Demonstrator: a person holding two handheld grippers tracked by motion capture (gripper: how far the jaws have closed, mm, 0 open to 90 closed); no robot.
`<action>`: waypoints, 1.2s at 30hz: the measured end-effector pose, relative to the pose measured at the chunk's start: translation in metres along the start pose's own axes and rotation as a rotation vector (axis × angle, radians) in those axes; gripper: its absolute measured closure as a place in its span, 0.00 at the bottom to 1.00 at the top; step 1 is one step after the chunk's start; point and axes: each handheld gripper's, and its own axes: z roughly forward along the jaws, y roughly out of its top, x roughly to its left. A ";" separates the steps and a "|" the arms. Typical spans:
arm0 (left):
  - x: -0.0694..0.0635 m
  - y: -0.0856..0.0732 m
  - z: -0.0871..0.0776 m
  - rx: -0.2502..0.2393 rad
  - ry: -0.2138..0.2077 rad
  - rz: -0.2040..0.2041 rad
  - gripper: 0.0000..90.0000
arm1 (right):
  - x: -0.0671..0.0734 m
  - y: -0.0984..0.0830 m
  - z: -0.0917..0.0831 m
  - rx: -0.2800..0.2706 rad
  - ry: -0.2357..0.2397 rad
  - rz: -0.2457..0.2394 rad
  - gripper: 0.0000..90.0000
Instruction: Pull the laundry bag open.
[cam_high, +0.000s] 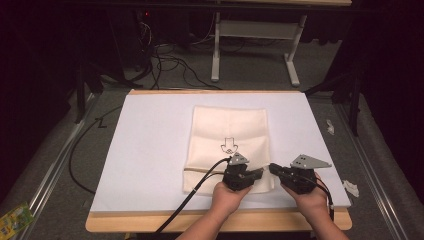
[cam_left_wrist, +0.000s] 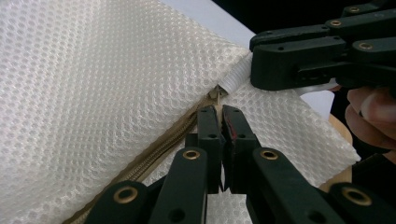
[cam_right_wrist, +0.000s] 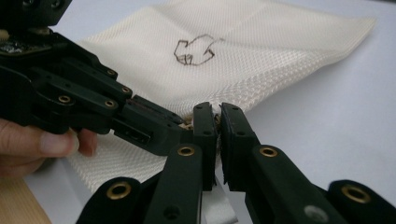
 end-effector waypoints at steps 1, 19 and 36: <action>0.001 0.000 -0.001 -0.003 -0.007 -0.009 0.98 | 0.001 0.001 0.000 -0.008 0.003 0.000 0.97; 0.022 -0.006 -0.019 0.042 0.024 -0.029 0.97 | -0.016 -0.006 -0.005 0.000 -0.027 0.028 0.97; 0.074 -0.020 -0.107 0.132 0.214 -0.051 0.97 | -0.025 -0.010 -0.009 0.001 -0.046 0.059 0.96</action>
